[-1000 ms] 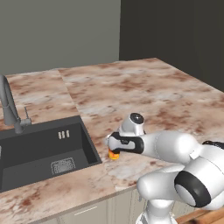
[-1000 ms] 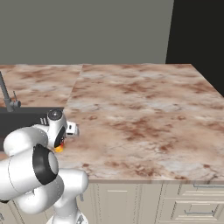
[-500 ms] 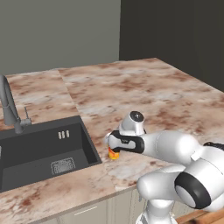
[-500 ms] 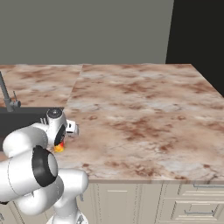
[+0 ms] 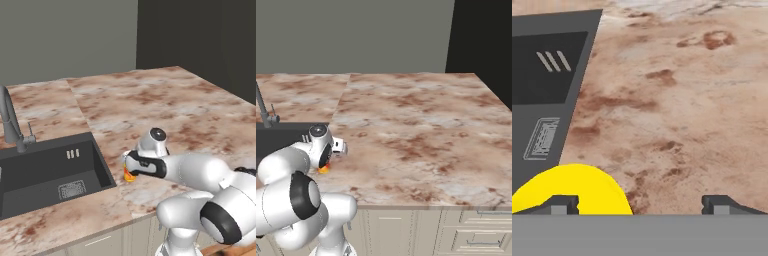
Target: Pick the cup and bowl from the counter and place them on the counter next to the sink.
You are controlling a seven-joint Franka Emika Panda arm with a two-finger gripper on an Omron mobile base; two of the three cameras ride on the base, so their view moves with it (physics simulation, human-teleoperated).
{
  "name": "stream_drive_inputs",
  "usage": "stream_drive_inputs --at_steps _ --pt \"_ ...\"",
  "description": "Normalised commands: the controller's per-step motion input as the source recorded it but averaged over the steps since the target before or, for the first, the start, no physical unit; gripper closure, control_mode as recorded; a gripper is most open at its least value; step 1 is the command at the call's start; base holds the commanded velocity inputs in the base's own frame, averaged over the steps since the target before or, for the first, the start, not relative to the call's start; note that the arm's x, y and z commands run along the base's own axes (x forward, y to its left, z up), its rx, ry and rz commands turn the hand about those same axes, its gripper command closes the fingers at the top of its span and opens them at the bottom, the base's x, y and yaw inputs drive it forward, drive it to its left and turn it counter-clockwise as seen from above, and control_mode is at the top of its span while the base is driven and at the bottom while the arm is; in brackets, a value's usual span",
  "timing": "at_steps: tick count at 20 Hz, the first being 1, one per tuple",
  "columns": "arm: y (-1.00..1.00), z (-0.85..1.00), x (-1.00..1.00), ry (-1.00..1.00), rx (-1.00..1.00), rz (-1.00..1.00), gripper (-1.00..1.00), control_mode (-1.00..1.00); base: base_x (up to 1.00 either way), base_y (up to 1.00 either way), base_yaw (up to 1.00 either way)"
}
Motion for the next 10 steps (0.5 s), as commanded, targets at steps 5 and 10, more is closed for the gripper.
stream_drive_inputs --at_steps 5,10 --pt "-0.27 0.15 0.00 0.00 0.00 -0.05 -1.00 -1.00 0.00 0.00 0.00" --pt "-0.04 0.32 0.00 0.00 0.00 -0.03 -1.00 -1.00 0.00 0.00 0.00"
